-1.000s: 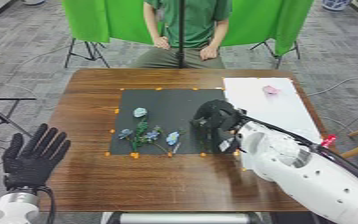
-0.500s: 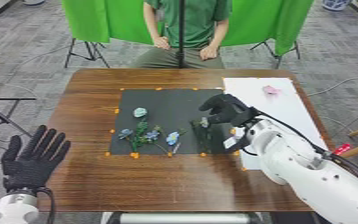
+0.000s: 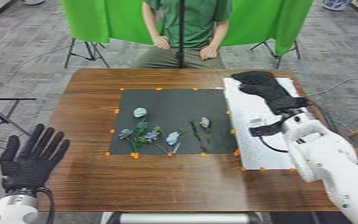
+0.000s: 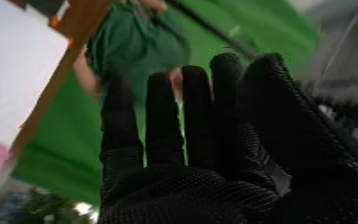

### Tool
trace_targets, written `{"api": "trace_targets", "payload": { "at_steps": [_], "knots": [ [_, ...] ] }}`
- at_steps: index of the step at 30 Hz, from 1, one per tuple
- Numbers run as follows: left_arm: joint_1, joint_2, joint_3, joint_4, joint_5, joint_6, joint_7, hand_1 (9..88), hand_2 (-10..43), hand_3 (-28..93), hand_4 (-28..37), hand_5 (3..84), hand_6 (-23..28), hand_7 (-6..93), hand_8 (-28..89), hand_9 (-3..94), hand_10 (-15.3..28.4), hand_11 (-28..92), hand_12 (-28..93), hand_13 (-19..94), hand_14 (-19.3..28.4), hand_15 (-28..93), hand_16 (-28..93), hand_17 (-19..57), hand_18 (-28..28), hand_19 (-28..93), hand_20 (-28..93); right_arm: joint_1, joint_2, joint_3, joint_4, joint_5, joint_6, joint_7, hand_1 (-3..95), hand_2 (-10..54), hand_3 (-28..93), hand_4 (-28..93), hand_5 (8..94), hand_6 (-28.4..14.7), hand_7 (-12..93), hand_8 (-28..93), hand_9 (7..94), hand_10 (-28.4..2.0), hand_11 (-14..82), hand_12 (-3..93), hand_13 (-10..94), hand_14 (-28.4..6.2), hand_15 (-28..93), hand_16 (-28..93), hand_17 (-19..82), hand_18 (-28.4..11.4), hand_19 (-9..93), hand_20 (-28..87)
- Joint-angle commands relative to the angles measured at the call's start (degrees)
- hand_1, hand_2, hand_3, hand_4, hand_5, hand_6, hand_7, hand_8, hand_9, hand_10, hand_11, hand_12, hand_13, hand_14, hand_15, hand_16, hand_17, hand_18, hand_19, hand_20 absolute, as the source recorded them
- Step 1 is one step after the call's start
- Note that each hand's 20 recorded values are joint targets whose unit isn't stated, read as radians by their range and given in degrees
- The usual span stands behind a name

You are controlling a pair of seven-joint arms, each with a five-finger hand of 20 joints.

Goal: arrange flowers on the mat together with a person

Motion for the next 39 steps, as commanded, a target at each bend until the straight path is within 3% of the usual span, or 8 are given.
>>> {"api": "trace_targets", "payload": {
  "at_steps": [1, 9, 12, 16, 18, 29, 31, 39],
  "knots": [
    [1.4, -0.67, -1.1, -0.03, 0.15, -0.54, 0.11, 25.5, 10.9, 70, -28.3, 46.6, 6.5, 8.5, -9, 43.3, 13.1, 15, 8, 32, 16.3, 35, -7, -3.1, 14.2, 33, 14, -15.3, 3.1, 15.2, -2.5, 14.9, 4.5, -3.0, 40.0, 5.0, 74, -26, 49.7, 0.9, 19, -15, 45.7, -6.9, 5.6, 9.4, 35, -7.3, 12, 9, 23, -11.0, 14, 27],
    [1.4, -0.07, -1.38, 0.04, 0.24, -0.81, 0.42, 25.4, 10.8, 70, -28.3, 46.4, 6.8, 8.2, -9, 42.7, 13.3, 15, 8, 32, 16.1, 34, -7, -3.2, 14.3, 33, 14, -26.0, 1.5, 25.7, -3.4, 16.3, 4.6, -4.8, 40.0, 2.6, 74, -26, 49.4, 1.1, 19, -14, 45.0, -6.6, 5.5, 9.1, 34, -7.5, 12, 8, 22, -11.5, 14, 27],
    [1.7, 0.46, -1.33, -0.17, -0.31, -0.61, 0.92, 25.4, 10.7, 70, -28.3, 46.4, 6.8, 8.1, -8, 42.6, 13.3, 15, 8, 32, 16.0, 34, -7, -3.2, 14.2, 33, 14, -27.9, 0.8, 27.4, -4.0, 16.5, 5.5, -4.8, 40.2, 2.0, 74, -26, 49.4, 1.2, 19, -14, 44.9, -6.6, 5.5, 9.1, 34, -7.6, 12, 8, 22, -11.5, 14, 27],
    [1.8, 0.88, -1.5, -0.23, -2.01, 1.63, 1.33, 25.5, 10.7, 70, -28.3, 46.4, 6.9, 8.3, -8, 42.5, 13.2, 15, 8, 32, 16.0, 34, -7, -3.1, 14.2, 33, 14, -28.1, 0.3, 27.0, -4.4, 14.2, 8.1, -2.6, 43.3, -0.5, 75, -26, 49.8, 1.5, 19, -14, 45.5, -6.2, 5.7, 9.1, 35, -7.2, 13, 8, 22, -11.5, 14, 27],
    [2.3, 0.68, -1.72, -0.37, -2.98, 0.85, 1.73, 25.5, 10.6, 70, -28.3, 46.7, 7.1, 8.4, -8, 42.6, 13.2, 15, 8, 32, 16.0, 34, -7, -3.1, 14.2, 33, 14, -28.5, -0.1, 27.4, -4.3, 15.1, 7.2, -3.1, 44.3, -1.4, 76, -26, 50.5, 1.7, 20, -14, 46.1, -5.9, 5.9, 9.1, 35, -7.0, 13, 8, 23, -11.4, 14, 27],
    [1.8, -0.04, -1.23, -0.21, -1.97, 0.95, 1.19, 25.6, 10.8, 70, -28.3, 47.0, 7.2, 8.7, -9, 42.8, 13.6, 16, 8, 32, 16.1, 35, -7, -3.2, 14.2, 33, 14, -31.3, -1.9, 31.1, -5.2, 15.0, 4.6, -3.4, 44.7, -2.2, 76, -27, 50.6, 1.7, 21, -15, 46.2, -5.9, 5.8, 9.1, 35, -6.8, 14, 7, 23, -11.3, 14, 27],
    [2.1, 0.83, -0.85, -0.29, -2.89, 0.79, 2.02, 25.7, 10.8, 70, -28.3, 47.0, 7.2, 8.7, -9, 42.8, 13.5, 16, 8, 32, 16.1, 35, -7, -3.1, 14.2, 33, 14, -31.7, -2.3, 31.8, -5.3, 15.4, 4.2, -3.4, 44.7, -2.2, 76, -27, 50.6, 1.7, 20, -15, 46.1, -5.9, 5.9, 9.1, 35, -6.9, 14, 7, 23, -11.3, 14, 27],
    [2.7, 0.62, -1.22, -0.52, -2.74, 1.03, 2.1, 25.7, 11.0, 70, -28.3, 47.0, 7.2, 8.9, -9, 43.0, 13.5, 16, 8, 32, 16.2, 35, -7, -3.1, 14.2, 33, 14, -33.3, -4.2, 35.0, -5.7, 14.2, 0.6, -3.1, 44.8, -2.7, 76, -27, 50.6, 1.7, 21, -15, 46.1, -5.9, 5.8, 9.1, 35, -6.9, 14, 7, 23, -11.3, 15, 27]
  ]
}}
